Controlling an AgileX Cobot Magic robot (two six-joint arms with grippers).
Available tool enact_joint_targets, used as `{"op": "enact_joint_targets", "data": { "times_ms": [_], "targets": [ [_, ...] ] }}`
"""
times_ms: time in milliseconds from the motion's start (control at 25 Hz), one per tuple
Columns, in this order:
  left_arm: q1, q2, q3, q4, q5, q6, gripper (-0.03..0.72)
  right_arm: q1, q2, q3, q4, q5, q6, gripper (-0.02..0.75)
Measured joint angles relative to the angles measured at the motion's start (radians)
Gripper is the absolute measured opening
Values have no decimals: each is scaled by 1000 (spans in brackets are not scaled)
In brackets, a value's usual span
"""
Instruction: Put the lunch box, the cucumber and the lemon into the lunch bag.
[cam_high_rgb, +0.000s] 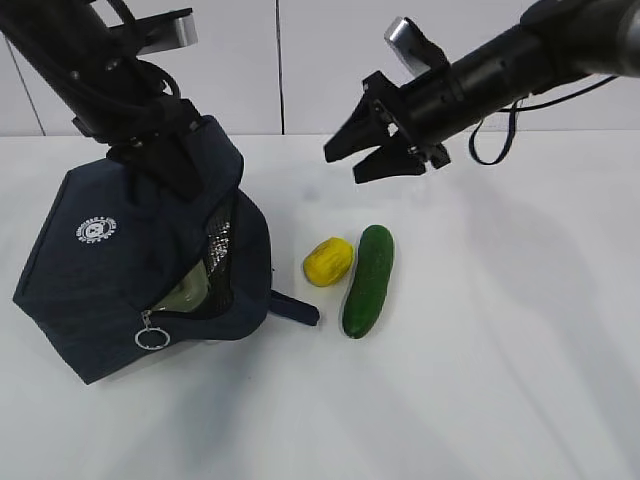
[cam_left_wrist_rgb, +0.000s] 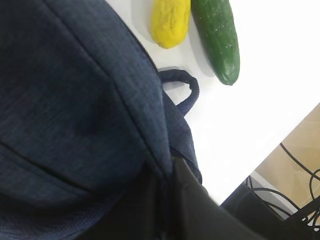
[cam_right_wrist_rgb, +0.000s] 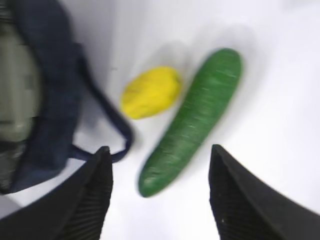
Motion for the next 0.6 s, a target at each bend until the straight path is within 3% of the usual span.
{"op": "enact_joint_targets", "data": {
  "times_ms": [120,360,600],
  "targets": [
    [0,0,0,0,1,2,17,0,-56,0,-230,-2,136,462],
    [0,0,0,0,5,9,17,11,-86,0,-548,-2,388,461],
    [0,0,0,0,5,10,17,80,-60,0,-634,-42,531,461]
  ]
}}
